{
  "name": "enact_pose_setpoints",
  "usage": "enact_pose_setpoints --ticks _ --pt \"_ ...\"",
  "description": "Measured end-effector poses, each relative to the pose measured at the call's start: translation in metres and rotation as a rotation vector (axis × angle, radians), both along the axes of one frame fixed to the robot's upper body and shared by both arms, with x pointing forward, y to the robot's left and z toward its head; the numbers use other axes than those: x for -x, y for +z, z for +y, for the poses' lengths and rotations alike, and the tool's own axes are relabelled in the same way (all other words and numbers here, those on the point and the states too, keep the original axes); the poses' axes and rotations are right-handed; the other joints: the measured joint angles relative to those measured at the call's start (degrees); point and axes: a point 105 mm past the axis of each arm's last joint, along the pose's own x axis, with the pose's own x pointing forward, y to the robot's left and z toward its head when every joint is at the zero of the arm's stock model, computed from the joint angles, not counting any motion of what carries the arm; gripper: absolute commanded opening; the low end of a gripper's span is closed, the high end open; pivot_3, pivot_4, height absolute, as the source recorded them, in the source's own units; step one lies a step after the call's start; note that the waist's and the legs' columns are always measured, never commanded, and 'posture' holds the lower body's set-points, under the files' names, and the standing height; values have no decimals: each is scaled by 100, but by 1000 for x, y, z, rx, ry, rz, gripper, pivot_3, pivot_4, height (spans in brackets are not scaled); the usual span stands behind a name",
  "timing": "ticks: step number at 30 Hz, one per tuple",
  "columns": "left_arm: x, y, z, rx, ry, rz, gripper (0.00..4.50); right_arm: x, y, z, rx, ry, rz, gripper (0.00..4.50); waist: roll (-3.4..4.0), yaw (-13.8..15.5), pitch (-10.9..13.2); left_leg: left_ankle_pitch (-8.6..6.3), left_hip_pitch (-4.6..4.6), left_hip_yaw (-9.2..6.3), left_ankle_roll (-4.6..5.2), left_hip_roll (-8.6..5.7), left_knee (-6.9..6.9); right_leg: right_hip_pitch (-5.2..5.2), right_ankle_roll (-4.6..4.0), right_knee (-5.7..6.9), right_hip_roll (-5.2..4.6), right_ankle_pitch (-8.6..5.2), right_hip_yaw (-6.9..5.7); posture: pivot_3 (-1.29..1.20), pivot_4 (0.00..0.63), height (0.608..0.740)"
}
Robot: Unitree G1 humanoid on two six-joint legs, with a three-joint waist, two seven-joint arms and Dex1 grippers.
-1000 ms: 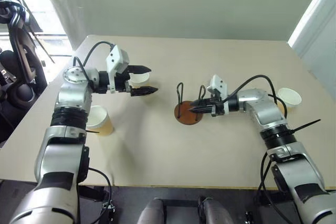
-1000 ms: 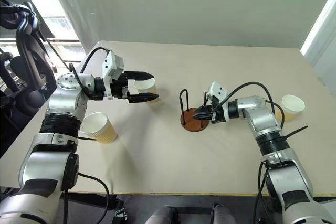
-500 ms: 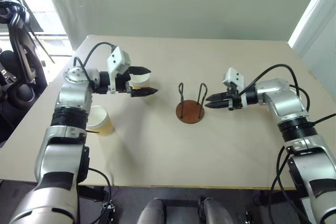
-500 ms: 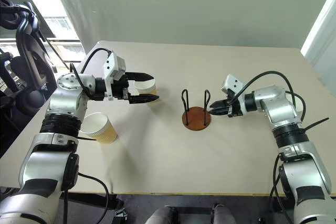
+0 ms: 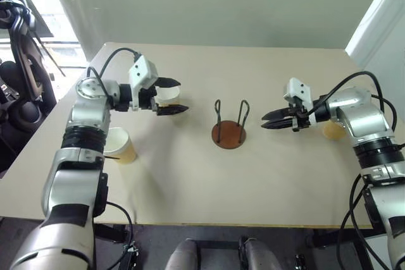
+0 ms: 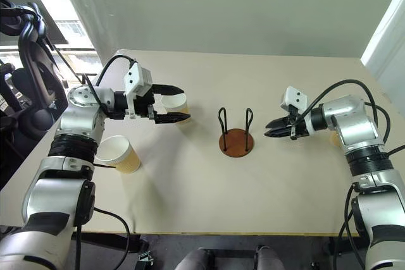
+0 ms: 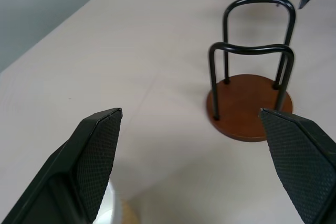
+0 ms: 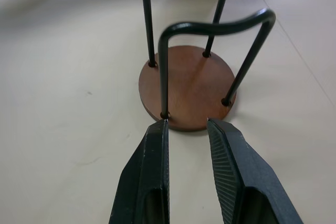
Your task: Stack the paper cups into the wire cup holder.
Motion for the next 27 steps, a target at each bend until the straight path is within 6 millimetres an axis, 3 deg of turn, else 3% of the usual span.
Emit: enact_pose_setpoints --ticks 6,12,16,21,27 --pt "-5 26 10 -35 34 -77 4500 -2 9 -7 -10 -31 -23 1083 0 0 0 0 -2 1 0 -1 -2 0 3 -5 0 -2 1 0 150 740" --pt "-8 28 29 -266 79 -136 4500 -2 18 -12 -19 -44 -45 1083 0 -16 0 -1 -2 1 0 -1 -7 0 3 -10 2 -6 2 0 150 740" --pt "-9 22 53 -588 120 -195 4500 -1 20 -14 -15 -53 -43 1083 1 -25 0 -2 -3 0 1 -1 -9 -2 1 -11 2 -8 3 0 150 740" --pt "-17 5 70 -825 174 -251 4500 -1 22 -16 -18 -54 -47 1083 1 -16 0 -1 -4 -6 1 -4 -9 -2 -4 -8 -1 -13 6 0 150 740" --pt "-27 -11 73 -944 207 -315 4500 0 24 -16 -14 -55 -47 1083 0 -16 1 -2 -7 -2 -1 -6 -16 -12 -7 -6 1 -16 4 0 150 740"
